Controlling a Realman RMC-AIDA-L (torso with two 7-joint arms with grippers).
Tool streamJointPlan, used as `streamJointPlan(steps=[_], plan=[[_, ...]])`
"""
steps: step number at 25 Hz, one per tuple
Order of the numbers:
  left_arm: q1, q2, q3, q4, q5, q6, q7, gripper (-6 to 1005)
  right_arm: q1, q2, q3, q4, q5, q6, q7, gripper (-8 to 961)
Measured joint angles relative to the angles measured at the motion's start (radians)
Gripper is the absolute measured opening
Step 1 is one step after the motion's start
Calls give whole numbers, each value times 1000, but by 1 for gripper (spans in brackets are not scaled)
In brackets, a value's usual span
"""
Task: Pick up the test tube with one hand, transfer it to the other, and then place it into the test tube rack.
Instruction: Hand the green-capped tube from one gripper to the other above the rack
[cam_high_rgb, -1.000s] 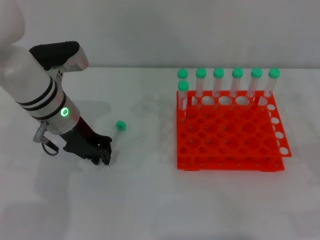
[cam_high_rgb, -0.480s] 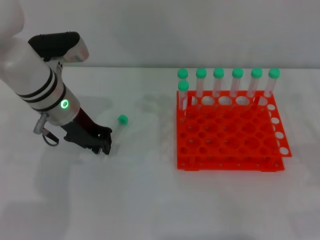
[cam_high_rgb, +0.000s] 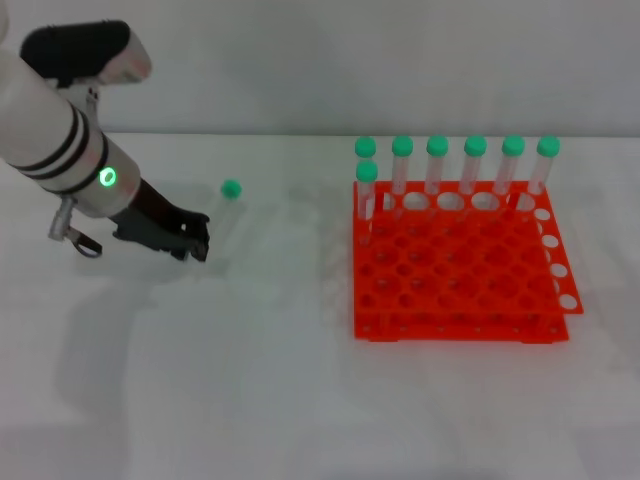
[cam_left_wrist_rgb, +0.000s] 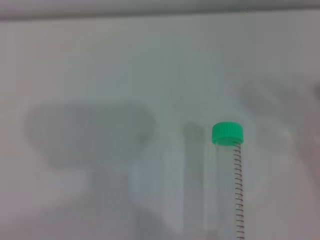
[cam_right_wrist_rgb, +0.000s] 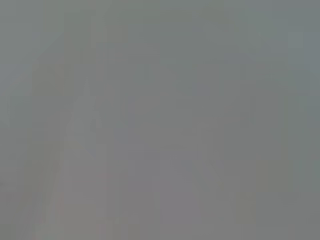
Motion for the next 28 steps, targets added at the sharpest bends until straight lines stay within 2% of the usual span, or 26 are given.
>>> streamJointPlan(steps=[2,5,7,12,17,21,24,28], plan=[[14,-9,0,36,-1,1,11,192,-1,0,-3,-4,0,-5,16,876],[70,-35,0,163,-28,-9,74,191,-2,-2,-27,-18,-1,-6,56,876],[87,-38,0,189,-52,-17,97,191,-4,-5,-59,-40,-1,-1,93,876],[168,-29,-8,256,-284,-83,263,191,-24,-16,-159,-122,-1,20,237,876],[259,-31,-13,314,-488,-113,522,190,-54,-31,-242,-211,-3,23,394,875],[342,-34,-12,323,-687,-129,751,190,-60,-62,-318,-272,-36,24,535,875],[399,-33,-5,322,-828,-127,930,190,-48,-84,-335,-335,-112,24,678,876],[466,-35,21,315,-958,-120,1114,189,-7,-95,-336,-412,-220,21,842,875]])
